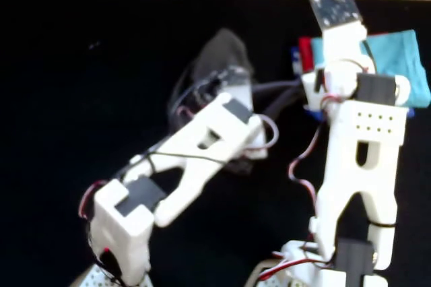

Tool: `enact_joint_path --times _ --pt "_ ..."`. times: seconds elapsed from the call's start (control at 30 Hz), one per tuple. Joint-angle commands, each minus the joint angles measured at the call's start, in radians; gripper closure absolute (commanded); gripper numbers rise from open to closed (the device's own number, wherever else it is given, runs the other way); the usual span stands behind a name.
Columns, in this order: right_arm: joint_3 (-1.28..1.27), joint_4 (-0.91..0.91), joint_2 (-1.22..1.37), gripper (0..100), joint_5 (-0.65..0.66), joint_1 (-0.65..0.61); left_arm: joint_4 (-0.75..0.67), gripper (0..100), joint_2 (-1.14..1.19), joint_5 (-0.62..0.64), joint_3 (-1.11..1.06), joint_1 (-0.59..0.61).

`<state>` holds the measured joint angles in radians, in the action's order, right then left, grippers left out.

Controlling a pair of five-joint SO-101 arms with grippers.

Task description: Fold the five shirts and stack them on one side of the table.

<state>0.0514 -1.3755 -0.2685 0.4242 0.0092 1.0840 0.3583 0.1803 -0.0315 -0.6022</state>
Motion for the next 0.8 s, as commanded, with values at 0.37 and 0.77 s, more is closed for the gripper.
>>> enact_joint_path --times 0.37,0.77 --pt "0.008 -0.051 -0.008 99.2 0.006 -0.012 0.273 82 0.194 -0.127 0.263 0.030" --pt "0.007 -0.031 -0.007 99.2 -0.219 -0.193 0.503 99 0.243 -0.180 0.441 0.249"
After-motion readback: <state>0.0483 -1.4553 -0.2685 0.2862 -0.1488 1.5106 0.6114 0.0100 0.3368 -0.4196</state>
